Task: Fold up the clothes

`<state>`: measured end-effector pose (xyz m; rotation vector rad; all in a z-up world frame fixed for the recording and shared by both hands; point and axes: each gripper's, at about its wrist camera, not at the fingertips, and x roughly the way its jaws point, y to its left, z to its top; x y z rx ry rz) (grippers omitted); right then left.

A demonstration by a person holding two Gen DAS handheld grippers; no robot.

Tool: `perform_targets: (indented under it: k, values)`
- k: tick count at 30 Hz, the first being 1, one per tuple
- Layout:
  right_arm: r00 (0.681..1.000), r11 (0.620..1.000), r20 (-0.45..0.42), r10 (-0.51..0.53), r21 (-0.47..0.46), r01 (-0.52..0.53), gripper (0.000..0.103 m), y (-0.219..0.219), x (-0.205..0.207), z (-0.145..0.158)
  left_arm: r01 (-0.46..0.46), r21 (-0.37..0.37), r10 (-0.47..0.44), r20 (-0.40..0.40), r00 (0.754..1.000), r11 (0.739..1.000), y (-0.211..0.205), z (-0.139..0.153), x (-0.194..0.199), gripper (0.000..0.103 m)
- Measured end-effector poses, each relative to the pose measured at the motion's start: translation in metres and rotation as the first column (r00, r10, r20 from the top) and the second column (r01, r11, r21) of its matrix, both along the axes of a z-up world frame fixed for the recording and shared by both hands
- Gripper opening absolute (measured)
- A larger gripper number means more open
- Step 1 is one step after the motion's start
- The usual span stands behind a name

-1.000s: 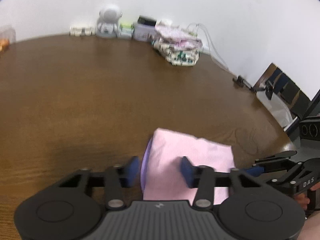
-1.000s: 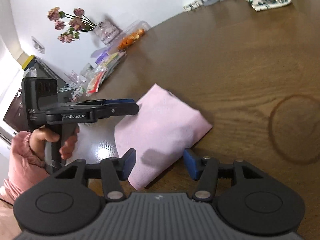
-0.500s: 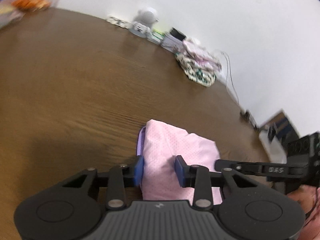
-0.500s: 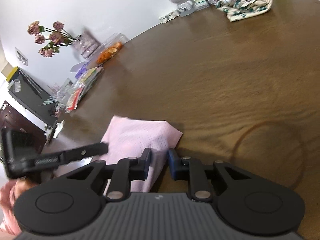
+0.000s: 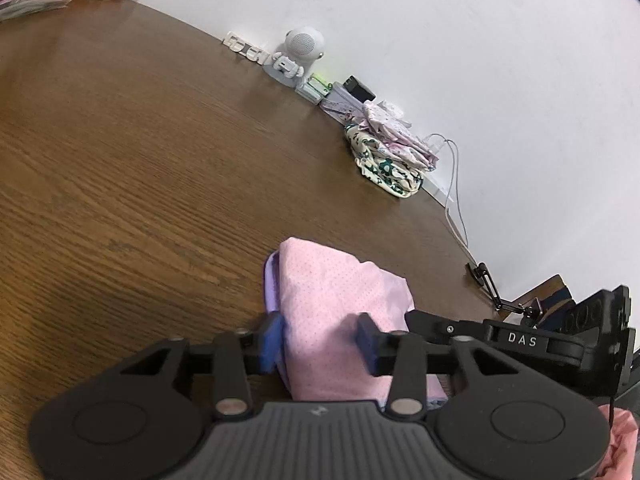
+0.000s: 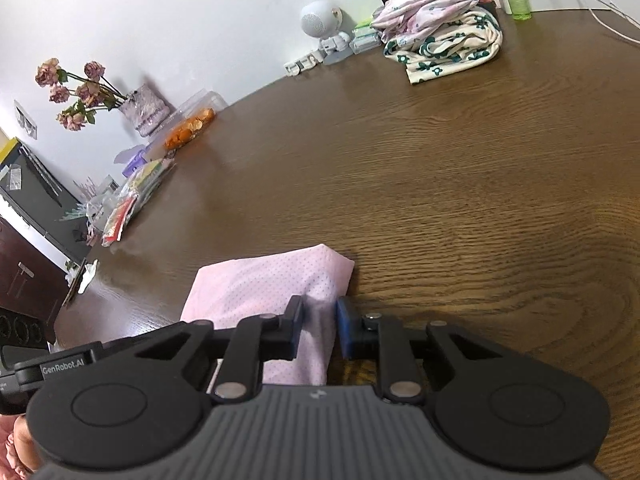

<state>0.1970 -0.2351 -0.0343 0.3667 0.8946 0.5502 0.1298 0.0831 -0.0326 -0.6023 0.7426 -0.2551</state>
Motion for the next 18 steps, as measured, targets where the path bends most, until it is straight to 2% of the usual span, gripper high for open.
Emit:
perform_targets:
  k: [1,3,5,8,10,11,12,16,18]
  values:
    - [1.0,1.0,0.018,-0.007,-0.001,0.007,0.027,-0.001,-0.003,0.003,-0.005,0.006,0.005,0.011,1.0,1.0,0.002,0.002,-0.002,0.069]
    - [0.996,1.0,0.086,-0.022,-0.018,0.024,0.059,-0.002,-0.014,0.013,-0.018,0.044,0.016,0.051,0.999,0.999,0.005,0.01,-0.004,0.076]
    - [0.983,0.999,0.182,-0.017,-0.047,0.026,0.068,0.003,-0.028,0.026,-0.011,0.114,-0.002,0.116,0.993,0.993,0.003,0.023,-0.005,0.076]
    - [0.95,0.995,0.311,0.037,-0.097,-0.007,0.065,0.021,-0.05,0.039,0.027,0.257,-0.086,0.219,0.972,0.966,-0.012,0.04,-0.006,0.066]
    - [0.93,0.988,0.359,0.082,-0.15,-0.03,0.052,0.036,-0.061,0.039,0.058,0.355,-0.154,0.249,0.956,0.933,-0.029,0.046,-0.001,0.036]
    - [0.922,0.983,0.373,0.105,-0.176,-0.041,0.045,0.043,-0.066,0.037,0.076,0.377,-0.178,0.243,0.953,0.923,-0.035,0.045,0.003,0.033]
    - [0.914,0.978,0.386,0.128,-0.203,-0.051,0.039,0.051,-0.071,0.036,0.094,0.398,-0.202,0.237,0.95,0.913,-0.04,0.044,0.007,0.029]
    - [0.913,0.954,0.369,0.176,-0.291,-0.066,0.035,0.065,-0.082,0.02,0.137,0.463,-0.242,0.177,0.954,0.876,-0.056,0.029,0.022,0.029]
    - [0.916,0.946,0.355,0.186,-0.316,-0.07,0.035,0.068,-0.085,0.012,0.152,0.473,-0.246,0.141,0.959,0.868,-0.059,0.018,0.028,0.029]
